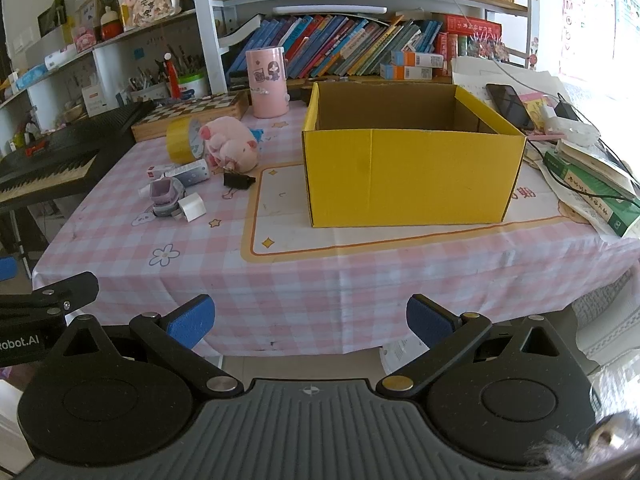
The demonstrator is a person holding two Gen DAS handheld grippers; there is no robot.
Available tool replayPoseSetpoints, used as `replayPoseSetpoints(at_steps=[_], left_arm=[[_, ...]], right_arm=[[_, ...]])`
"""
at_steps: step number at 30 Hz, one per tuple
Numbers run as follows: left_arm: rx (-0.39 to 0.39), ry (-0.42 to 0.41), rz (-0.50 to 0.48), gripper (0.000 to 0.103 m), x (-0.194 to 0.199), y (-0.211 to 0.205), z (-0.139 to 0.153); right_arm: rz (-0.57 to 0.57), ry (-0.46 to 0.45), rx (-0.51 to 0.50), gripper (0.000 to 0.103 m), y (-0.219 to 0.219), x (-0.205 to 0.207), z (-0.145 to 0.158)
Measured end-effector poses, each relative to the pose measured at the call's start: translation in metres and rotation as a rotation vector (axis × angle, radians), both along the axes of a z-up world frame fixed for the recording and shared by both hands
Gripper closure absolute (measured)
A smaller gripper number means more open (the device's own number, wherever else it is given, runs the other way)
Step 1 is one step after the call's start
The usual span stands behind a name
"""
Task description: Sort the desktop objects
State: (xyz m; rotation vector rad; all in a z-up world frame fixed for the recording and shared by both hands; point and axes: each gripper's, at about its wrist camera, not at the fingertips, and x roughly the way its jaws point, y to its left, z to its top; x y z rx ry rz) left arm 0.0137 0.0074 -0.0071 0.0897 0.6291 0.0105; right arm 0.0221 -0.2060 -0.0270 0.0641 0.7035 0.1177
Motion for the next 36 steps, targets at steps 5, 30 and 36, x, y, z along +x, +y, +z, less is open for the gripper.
replayPoseSetpoints(at_steps=[5,30,36], left_arm=[[-0.001,0.0,0.0,0.0,0.0005,0.0007,-0.0004],[-0.001,0.0,-0.012,0.0,0.0018,-0.0013,-0.0033],[0.002,0.002,-0.017,0.0,0.003,-0.0032,-0.0044]], right_arm=[[0.002,0.001,0.001,0.0,0.0002,0.0006,0.0002],[0.009,-0.005,-0.011,0.0,0.0037,0.0041,-0.0009],[0.0,-0.006,-0.03,0.0,0.004,0.003,0.0004]])
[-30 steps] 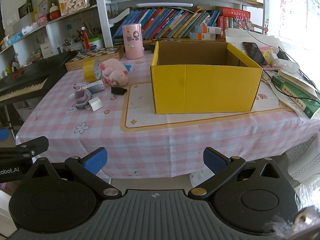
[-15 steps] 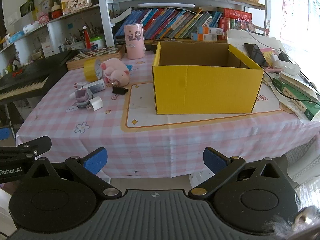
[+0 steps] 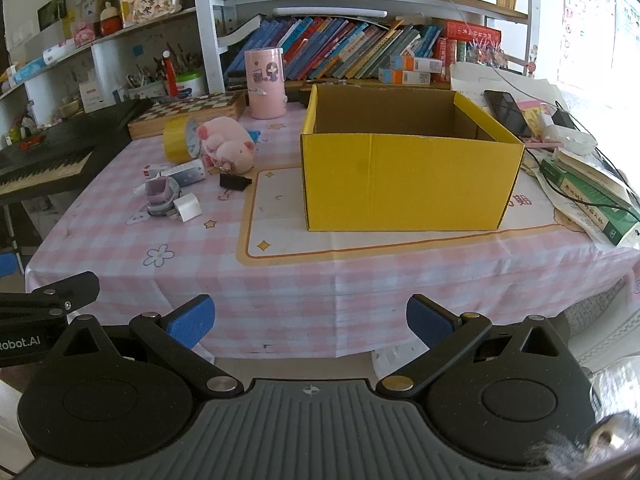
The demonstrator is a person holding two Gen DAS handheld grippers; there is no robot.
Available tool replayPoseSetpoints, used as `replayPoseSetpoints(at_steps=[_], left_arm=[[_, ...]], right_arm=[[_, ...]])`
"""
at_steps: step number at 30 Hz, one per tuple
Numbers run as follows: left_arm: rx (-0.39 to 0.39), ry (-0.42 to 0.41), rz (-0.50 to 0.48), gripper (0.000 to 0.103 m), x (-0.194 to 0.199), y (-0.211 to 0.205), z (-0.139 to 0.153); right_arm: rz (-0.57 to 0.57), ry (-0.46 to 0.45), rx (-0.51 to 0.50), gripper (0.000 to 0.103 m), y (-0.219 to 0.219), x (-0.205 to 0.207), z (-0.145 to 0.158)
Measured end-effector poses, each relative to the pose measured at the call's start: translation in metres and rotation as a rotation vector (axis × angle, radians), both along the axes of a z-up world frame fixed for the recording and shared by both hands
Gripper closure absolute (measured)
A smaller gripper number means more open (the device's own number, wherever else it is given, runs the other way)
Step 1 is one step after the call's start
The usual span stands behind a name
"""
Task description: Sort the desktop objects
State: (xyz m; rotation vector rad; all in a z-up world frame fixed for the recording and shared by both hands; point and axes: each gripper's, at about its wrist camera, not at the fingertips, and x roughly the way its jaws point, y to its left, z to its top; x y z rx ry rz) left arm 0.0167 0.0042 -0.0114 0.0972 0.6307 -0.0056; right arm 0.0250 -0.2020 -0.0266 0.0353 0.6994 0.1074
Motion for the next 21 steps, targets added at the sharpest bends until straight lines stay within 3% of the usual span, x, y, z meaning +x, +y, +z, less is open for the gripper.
replayPoseSetpoints(at_steps=[21], left_arm=[[-0.007,-0.028,-0.016,0.0,-0.0031,0.0016,0.0051]], right_arm=[[0.011,-0.002,0.013,0.0,-0.0003,-0.0002,0.0007]])
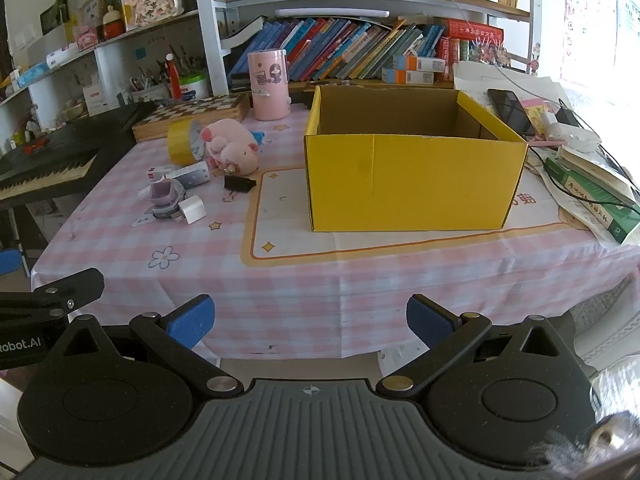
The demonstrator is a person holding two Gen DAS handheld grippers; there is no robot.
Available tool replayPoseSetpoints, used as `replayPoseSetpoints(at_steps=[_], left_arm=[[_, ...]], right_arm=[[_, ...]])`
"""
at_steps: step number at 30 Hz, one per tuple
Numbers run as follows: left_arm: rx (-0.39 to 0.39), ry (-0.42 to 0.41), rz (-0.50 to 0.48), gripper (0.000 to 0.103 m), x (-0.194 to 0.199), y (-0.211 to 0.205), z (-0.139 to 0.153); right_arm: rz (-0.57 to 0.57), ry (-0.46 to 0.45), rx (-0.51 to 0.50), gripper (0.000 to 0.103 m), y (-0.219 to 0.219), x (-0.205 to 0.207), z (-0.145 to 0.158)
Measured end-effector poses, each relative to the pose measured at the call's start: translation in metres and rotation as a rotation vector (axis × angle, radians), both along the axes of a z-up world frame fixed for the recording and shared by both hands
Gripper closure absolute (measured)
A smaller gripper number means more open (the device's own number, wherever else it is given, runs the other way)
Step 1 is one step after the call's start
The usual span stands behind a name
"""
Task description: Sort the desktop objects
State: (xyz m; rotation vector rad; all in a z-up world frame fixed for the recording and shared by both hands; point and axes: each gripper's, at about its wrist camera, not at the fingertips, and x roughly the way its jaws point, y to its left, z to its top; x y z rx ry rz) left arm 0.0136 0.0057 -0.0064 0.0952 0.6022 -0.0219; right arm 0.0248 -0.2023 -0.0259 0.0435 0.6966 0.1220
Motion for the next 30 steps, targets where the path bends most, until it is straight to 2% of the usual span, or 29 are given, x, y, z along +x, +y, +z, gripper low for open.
replayPoseSetpoints(at_steps=[30], left_arm=[[0.004,-0.007,0.001,0.0,-0.0026,0.0013,0.001]], right_arm=[[0.006,0.02,-0.021,0.0,0.0031,0.0016,-0.0016]])
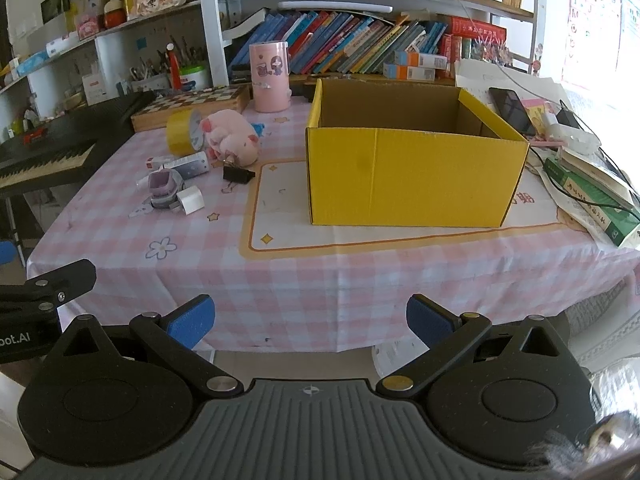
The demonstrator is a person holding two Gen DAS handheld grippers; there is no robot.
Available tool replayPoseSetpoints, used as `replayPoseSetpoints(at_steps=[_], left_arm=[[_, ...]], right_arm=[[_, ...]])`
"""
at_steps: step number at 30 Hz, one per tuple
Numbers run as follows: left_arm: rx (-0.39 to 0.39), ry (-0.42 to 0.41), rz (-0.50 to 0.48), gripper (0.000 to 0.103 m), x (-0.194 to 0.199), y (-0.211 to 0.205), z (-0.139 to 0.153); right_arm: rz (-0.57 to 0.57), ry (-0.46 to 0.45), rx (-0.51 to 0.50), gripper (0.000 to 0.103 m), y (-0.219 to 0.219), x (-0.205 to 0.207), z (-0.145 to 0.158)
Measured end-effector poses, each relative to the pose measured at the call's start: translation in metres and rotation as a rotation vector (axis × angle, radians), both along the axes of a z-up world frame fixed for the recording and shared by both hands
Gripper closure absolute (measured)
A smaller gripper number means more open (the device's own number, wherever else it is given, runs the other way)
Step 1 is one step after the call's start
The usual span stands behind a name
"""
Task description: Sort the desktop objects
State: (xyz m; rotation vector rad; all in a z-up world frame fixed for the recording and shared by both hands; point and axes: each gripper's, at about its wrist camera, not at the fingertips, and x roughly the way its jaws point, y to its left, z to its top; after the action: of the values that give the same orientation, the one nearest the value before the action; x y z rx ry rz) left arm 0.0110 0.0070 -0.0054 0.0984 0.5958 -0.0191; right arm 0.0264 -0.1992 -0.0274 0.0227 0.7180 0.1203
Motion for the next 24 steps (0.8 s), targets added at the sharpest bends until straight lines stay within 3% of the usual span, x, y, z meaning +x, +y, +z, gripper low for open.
replayPoseSetpoints(at_steps=[11,24], left_arm=[[-0.015,-0.03,-0.047,0.0,-0.006,-0.004,0.004],[-0.032,-0.018,-0.006,0.0,0.0,0.007,0.002]], right_arm=[[0.007,0.001,0.004,0.0,0.0,-0.001,-0.001],[0.012,-0.004,0.001,0.0,0.003,-0.002,0.001]])
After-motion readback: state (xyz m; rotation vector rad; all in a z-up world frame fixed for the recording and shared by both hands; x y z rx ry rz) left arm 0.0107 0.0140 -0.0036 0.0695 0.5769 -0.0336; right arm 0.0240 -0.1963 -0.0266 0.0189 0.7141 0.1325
